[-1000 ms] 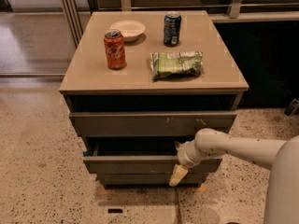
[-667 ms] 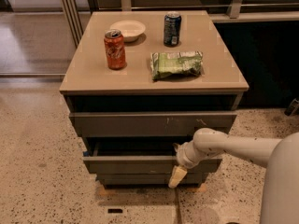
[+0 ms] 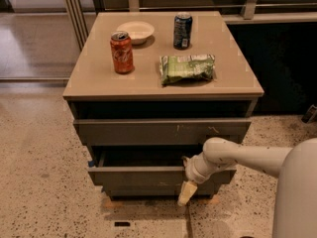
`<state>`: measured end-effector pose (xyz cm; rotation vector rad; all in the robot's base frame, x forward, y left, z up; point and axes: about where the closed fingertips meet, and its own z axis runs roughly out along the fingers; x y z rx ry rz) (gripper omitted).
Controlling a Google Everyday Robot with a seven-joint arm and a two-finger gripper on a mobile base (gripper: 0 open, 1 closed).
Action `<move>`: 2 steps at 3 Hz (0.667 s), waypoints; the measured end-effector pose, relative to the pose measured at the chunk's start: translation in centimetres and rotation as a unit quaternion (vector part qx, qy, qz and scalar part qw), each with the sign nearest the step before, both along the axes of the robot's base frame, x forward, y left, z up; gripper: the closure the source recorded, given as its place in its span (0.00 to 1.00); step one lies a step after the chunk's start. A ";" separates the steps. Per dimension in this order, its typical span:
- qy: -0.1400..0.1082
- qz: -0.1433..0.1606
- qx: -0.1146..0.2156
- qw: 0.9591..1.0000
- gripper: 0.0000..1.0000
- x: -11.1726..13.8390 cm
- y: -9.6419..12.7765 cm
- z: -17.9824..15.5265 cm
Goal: Open middle drawer
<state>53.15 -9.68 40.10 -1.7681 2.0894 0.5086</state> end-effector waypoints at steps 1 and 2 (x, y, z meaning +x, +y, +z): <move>0.015 0.003 0.002 1.000 0.00 -1.6 0.0 0.5; 0.029 0.012 0.003 0.999 0.00 -3.5 0.3 1.2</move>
Offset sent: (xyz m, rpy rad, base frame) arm -0.0567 0.0040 0.0246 0.0065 0.0889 0.0401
